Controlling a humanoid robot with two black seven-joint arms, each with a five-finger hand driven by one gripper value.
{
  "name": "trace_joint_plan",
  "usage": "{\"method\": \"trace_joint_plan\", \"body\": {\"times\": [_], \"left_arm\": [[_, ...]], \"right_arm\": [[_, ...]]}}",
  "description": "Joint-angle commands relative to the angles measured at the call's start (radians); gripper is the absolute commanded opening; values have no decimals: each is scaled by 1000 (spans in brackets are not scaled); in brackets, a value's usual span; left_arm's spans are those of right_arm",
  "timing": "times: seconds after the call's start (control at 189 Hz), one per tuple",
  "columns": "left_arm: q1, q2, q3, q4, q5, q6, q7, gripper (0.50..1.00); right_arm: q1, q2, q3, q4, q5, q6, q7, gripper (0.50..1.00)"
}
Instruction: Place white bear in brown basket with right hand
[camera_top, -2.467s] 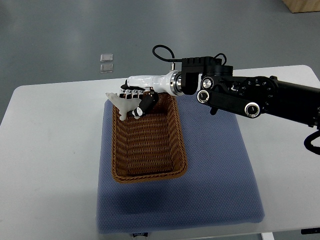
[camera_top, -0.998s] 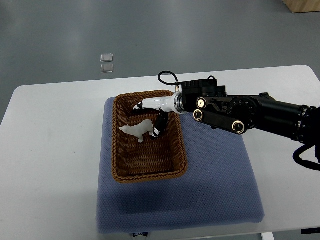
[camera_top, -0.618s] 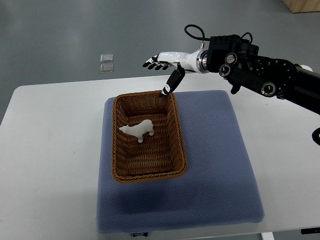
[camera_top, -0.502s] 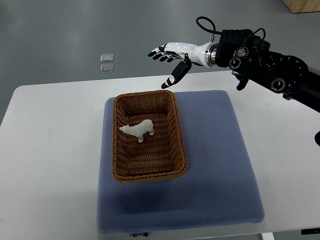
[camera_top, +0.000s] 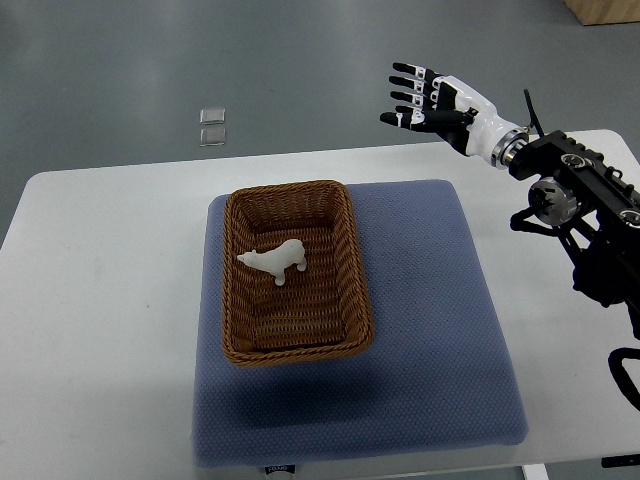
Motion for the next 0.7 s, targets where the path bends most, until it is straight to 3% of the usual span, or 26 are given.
{"method": "trace_joint_plan", "body": {"times": [0.0, 0.227, 0.692], "left_arm": [[-1, 0, 1, 2, -1, 0, 0, 1000], [-1, 0, 2, -1, 1, 0, 0, 1000], [-1, 0, 2, -1, -1, 0, 0, 1000]], "right_arm": [[-21, 3, 22, -61, 233, 5, 15, 924], [-30, 18, 24, -154, 506, 12, 34, 930], [-64, 55, 25, -153, 529, 21, 60, 930]]}}
